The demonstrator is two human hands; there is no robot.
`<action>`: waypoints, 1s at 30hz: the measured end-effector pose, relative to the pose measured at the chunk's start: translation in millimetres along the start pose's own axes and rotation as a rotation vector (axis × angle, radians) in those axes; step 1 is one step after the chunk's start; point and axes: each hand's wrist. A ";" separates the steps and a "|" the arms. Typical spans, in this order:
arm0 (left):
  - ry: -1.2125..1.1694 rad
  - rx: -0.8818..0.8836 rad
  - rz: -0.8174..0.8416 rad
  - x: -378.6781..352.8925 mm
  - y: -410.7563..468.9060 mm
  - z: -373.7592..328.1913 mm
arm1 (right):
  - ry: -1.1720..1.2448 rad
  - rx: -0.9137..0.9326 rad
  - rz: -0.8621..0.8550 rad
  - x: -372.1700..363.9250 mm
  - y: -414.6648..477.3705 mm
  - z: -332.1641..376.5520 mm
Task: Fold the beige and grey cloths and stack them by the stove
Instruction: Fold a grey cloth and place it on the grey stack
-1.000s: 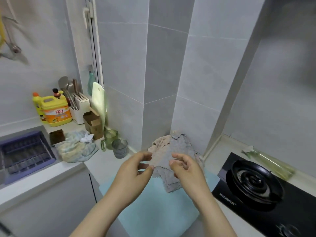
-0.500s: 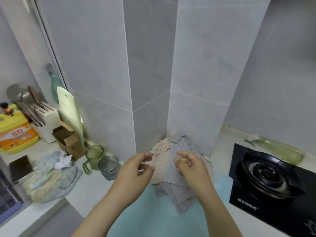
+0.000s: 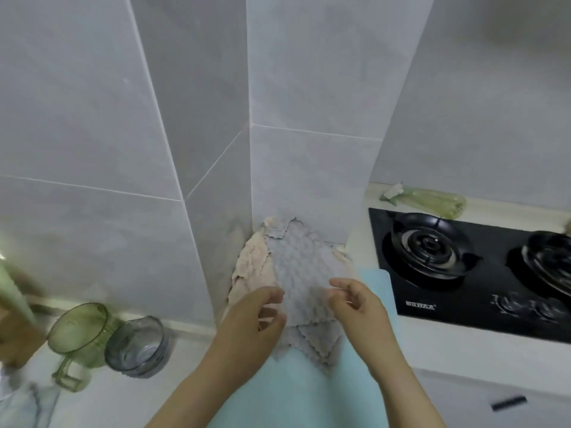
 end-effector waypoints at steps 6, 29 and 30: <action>0.017 -0.025 0.088 -20.0 23.5 35.7 | -0.024 -0.004 -0.113 -10.4 0.2 -41.5; 0.395 -0.678 -0.272 -90.5 74.6 124.9 | -0.102 0.395 -0.276 -19.5 -24.7 -146.6; 0.372 -0.682 -0.287 -89.6 67.7 125.5 | -0.109 0.402 -0.284 -19.5 -31.7 -147.7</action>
Point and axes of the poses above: each hand's wrist, its own y-axis towards the middle knuckle, its own x-axis out of the back of the hand, z = x × y, and after that the axes turned 8 degrees about x, right-handed
